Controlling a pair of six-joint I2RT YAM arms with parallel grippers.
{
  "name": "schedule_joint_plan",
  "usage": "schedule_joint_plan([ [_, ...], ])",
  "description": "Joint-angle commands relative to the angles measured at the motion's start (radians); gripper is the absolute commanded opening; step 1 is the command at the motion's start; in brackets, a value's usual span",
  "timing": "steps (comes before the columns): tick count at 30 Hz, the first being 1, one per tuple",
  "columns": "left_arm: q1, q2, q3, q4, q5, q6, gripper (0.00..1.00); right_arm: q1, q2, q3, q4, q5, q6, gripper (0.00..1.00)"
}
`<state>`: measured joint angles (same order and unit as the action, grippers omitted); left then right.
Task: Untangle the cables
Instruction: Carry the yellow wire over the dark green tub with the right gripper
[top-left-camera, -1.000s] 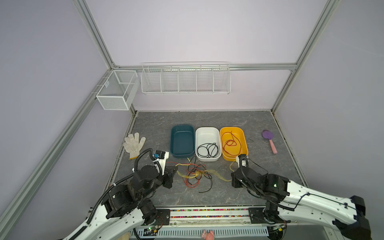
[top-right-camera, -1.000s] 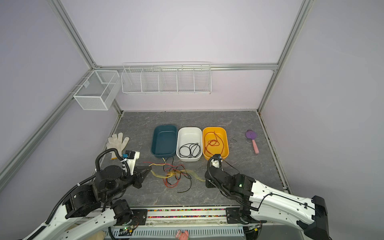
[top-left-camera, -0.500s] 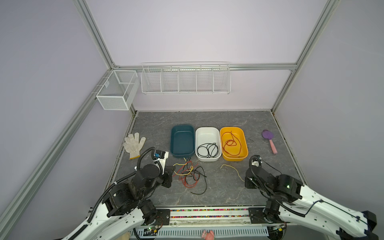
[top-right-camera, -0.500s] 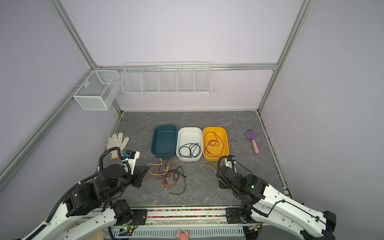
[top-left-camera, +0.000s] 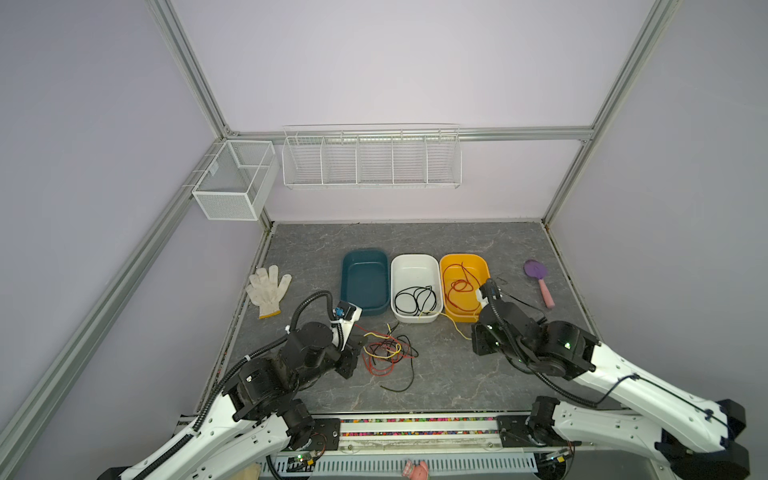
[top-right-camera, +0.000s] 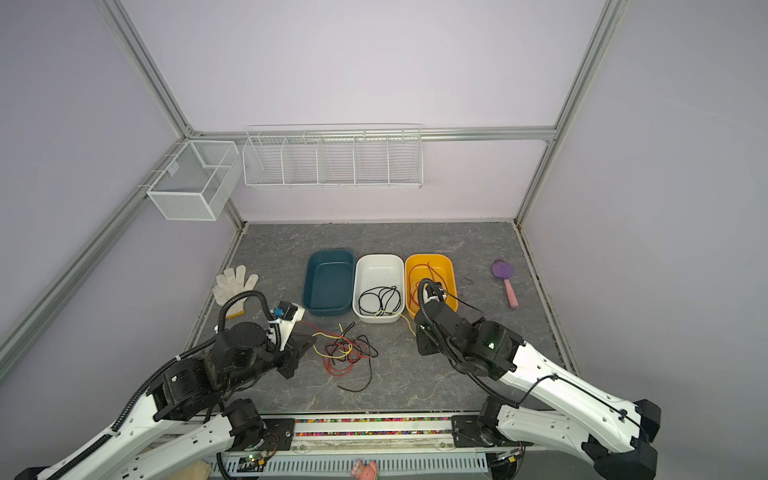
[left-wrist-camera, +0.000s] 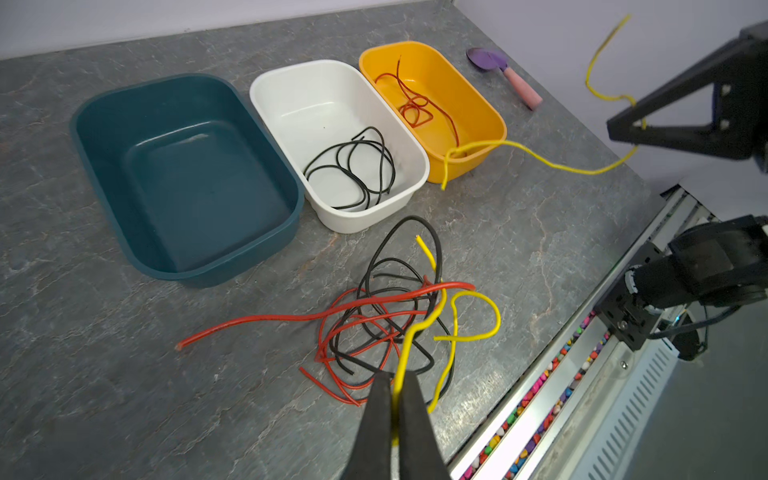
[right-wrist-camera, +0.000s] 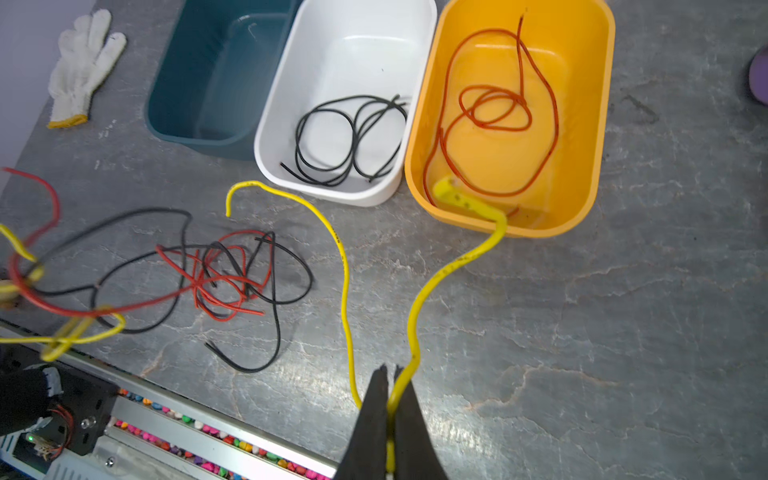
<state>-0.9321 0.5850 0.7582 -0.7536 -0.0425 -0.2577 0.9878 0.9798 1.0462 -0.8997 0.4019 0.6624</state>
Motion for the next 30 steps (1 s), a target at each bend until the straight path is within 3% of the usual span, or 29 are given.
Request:
schedule_joint_plan([
  [1,0.003,-0.036,-0.044,0.08,0.047,0.085,0.0,-0.021,0.074,0.08,0.055,-0.054,-0.094,0.06],
  [6,0.003,-0.043,-0.096,0.125,0.024,0.109,0.0,-0.054,0.224,0.226,0.085,-0.149,-0.165,0.06],
  [12,0.003,0.053,-0.09,0.135,0.003,0.102,0.0,-0.088,0.437,0.396,0.09,-0.227,-0.234,0.06],
  [17,0.003,0.114,-0.075,0.134,0.046,0.103,0.0,-0.119,0.639,0.575,0.046,-0.276,-0.283,0.06],
  [30,0.003,0.022,-0.097,0.139,0.077,0.118,0.0,-0.152,1.153,1.094,-0.177,-0.369,-0.362,0.06],
])
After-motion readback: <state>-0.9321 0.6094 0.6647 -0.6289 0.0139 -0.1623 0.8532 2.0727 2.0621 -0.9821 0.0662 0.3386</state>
